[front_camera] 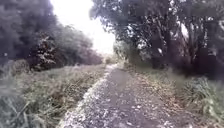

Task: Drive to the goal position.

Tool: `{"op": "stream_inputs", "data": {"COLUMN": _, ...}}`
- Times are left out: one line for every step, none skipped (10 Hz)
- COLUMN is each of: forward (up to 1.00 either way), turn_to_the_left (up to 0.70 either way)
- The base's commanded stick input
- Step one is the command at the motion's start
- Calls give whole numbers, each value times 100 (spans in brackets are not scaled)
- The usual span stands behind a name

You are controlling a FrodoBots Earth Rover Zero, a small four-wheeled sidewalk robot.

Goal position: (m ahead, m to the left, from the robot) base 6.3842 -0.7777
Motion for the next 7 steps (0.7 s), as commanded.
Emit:
{"op": "stream_inputs", "data": {"forward": 85, "turn_to_the_left": 0}}
{"op": "stream_inputs", "data": {"forward": 85, "turn_to_the_left": 0}}
{"op": "stream_inputs", "data": {"forward": 85, "turn_to_the_left": 0}}
{"op": "stream_inputs", "data": {"forward": 85, "turn_to_the_left": 0}}
{"op": "stream_inputs", "data": {"forward": 85, "turn_to_the_left": 0}}
{"op": "stream_inputs", "data": {"forward": 85, "turn_to_the_left": 0}}
{"op": "stream_inputs", "data": {"forward": 85, "turn_to_the_left": 0}}
